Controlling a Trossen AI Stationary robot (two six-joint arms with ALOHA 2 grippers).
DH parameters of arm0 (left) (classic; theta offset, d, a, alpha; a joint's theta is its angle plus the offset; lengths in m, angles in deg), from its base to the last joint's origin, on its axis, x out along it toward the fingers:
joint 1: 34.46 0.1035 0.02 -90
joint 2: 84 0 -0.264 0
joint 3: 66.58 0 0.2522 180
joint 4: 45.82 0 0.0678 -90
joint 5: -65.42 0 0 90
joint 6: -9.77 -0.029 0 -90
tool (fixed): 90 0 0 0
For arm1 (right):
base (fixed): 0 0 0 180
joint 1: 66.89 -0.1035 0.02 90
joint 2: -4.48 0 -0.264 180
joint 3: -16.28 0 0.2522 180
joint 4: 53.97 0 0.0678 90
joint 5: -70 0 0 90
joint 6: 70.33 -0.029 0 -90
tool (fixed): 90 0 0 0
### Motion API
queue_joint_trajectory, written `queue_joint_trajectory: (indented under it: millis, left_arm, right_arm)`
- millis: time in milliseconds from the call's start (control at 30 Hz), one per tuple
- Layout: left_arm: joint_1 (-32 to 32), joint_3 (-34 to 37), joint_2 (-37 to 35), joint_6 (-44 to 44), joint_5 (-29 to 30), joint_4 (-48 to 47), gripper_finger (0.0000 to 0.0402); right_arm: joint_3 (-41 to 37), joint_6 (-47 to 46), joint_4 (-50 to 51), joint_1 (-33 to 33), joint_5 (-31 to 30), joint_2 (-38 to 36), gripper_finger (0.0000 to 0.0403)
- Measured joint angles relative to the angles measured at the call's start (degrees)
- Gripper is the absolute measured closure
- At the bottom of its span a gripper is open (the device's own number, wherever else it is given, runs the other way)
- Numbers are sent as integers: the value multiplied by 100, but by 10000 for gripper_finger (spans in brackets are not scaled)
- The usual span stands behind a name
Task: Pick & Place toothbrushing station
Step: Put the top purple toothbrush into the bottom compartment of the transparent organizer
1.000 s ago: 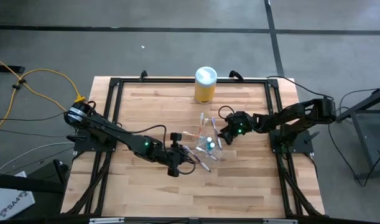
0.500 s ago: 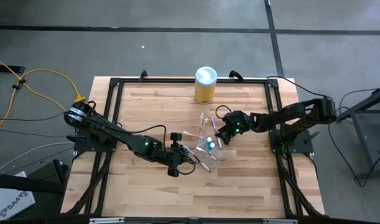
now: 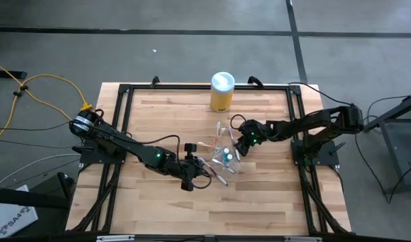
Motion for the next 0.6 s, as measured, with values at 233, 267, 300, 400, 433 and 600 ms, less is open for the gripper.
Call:
queue_joint_trajectory:
  millis: [233,267,300,400,433,600]
  left_arm:
    - [0,1,0,0,0,-14,342]
    - [0,1,0,0,-2,-14,342]
    - [0,1,0,0,-2,-13,342]
    - [0,1,0,0,-2,-14,342]
    - [0,1,0,-2,-2,-14,342]
    - [0,1,0,0,-4,-14,342]
  right_arm:
    - [0,-67,-17,-156,-26,0,213]
    - [0,-82,-19,-178,-51,0,213]
    - [0,-137,-28,-198,-80,0,213]
    - [0,-163,-64,-209,-161,0,213]
    - [0,-163,-61,-209,-169,0,213]
    - [0,-167,-64,-209,-170,0,213]
